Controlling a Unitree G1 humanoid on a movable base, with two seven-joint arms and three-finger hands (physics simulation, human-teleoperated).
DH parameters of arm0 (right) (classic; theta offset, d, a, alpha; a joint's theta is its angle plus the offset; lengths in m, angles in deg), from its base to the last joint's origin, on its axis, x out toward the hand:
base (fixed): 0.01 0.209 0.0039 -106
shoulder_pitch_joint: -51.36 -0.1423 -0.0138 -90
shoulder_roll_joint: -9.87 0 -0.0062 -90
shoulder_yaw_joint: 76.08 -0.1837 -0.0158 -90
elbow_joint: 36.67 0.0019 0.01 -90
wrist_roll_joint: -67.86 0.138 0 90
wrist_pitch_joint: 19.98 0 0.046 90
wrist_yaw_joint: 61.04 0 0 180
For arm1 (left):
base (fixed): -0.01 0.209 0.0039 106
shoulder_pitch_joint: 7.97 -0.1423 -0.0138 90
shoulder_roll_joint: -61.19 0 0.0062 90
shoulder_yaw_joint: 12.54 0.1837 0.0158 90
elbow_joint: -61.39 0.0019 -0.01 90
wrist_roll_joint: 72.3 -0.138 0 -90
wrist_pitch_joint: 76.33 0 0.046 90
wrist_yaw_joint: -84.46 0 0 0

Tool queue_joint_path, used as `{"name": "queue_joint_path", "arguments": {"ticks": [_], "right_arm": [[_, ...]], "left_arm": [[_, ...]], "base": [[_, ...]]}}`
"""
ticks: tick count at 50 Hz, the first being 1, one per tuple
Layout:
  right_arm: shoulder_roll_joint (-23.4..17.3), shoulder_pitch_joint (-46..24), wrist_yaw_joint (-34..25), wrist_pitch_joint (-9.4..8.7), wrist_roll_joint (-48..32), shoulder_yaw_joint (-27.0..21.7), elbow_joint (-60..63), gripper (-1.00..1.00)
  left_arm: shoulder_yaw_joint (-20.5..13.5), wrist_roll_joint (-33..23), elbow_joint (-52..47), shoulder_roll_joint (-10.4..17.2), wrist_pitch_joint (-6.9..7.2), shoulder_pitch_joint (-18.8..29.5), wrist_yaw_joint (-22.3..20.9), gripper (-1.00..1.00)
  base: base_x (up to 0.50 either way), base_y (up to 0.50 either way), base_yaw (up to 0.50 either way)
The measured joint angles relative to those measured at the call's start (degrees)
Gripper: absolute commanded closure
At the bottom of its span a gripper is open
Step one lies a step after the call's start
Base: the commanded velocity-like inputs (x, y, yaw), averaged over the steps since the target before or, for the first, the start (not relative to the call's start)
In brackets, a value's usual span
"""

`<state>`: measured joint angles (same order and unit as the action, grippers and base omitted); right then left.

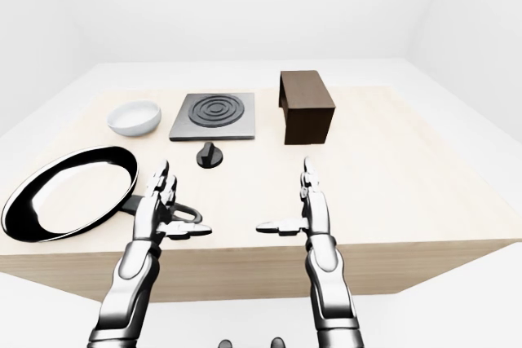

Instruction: Turn on the stove.

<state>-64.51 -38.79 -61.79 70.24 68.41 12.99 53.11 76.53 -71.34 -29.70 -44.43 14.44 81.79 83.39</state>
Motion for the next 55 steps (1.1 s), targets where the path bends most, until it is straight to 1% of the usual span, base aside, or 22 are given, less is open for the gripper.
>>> {"name": "queue_joint_path", "arguments": {"ticks": [6, 11, 13, 17, 22, 32, 38, 46, 55], "right_arm": [[-0.26, -0.1, -0.43, 0.16, 0.61, -0.68, -0.03, -1.0], [-0.44, -0.1, -0.64, 0.15, 1.05, -1.09, 0.26, -1.0], [-0.6, -0.17, -0.62, -0.21, 1.49, -1.56, 0.83, -1.0], [-1.09, 0.02, -0.28, -1.9, 2.8, -3.14, 3.93, -1.0], [-1.69, 0.91, 0.61, -5.2, 4.57, -5.93, 10.65, -1.0], [-2.11, 2.58, 2.72, -5.22, 7.51, -12.06, 26.54, -1.0], [-2.2, 2.78, 3.69, -5.22, 9.05, -14.81, 33.03, -1.0], [-2.33, 2.69, 4.42, -5.22, 9.92, -16.25, 37.09, -1.0], [-2.3, 2.82, 4.64, -5.22, 9.96, -16.57, 39.04, -1.0]], "left_arm": [[-0.61, 0.83, -1.66, 0.27, 0.99, -0.4, -0.81, -1.0], [-0.84, 1.16, -2.55, 0.38, 1.41, -0.65, -1.26, -1.0], [-0.91, 1.25, -2.69, 0.42, 1.47, -0.7, -1.43, -1.0], [-1.05, 1.38, -3.08, 0.5, 1.71, -0.77, -1.7, -1.0], [-1.23, 1.47, -3.71, 0.58, 2.05, -0.89, -1.92, -1.0], [-1.33, 1.54, -4.84, 0.61, 2.6, -1.15, -2.23, -1.0], [-1.18, 1.64, -5.53, 0.53, 2.97, -1.39, -2.44, -1.0], [-1.18, 1.98, -5.78, 0.51, 3.18, -1.39, -2.72, -1.0], [-1.03, 2.29, -6.06, 0.5, 3.33, -1.58, -3.14, -1.0]], "base": [[0.0, 0.0, 0.0], [0.0, 0.0, 0.0], [0.0, 0.0, 0.0], [0.0, 0.0, 0.0], [0.0, 0.0, 0.0], [0.0, 0.0, 0.0], [0.0, 0.0, 0.0], [0.0, 0.0, 0.0], [0.32, 0.0, 0.0]]}}
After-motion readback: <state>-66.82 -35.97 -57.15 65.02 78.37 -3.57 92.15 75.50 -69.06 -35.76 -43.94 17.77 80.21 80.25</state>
